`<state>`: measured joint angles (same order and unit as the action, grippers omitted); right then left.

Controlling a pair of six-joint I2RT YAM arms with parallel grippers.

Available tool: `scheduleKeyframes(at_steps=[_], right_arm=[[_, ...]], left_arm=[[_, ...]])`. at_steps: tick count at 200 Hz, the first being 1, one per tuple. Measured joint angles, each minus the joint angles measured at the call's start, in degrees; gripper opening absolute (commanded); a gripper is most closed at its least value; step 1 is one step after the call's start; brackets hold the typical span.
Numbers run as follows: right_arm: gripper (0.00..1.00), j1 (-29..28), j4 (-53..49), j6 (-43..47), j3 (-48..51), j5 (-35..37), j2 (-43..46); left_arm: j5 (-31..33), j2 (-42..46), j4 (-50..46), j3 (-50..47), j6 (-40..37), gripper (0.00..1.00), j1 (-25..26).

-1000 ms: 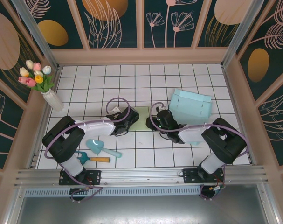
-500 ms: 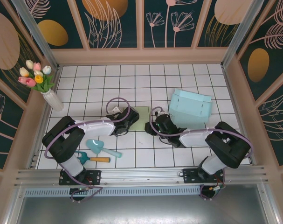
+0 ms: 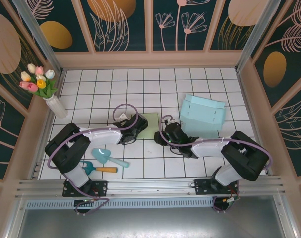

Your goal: Fold the paper box

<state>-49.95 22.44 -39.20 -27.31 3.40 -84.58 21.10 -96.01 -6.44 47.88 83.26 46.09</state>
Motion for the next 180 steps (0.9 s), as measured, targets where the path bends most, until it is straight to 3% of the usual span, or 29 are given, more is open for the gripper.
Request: scheduleKeyframes(at_steps=[180], right_arm=[[0.38, -0.02, 7.93, 5.20, 1.27, 0.46, -4.85]], left_arm=[[0.63, 0.00, 0.94, -0.55, -0.02, 0.82, -0.04]])
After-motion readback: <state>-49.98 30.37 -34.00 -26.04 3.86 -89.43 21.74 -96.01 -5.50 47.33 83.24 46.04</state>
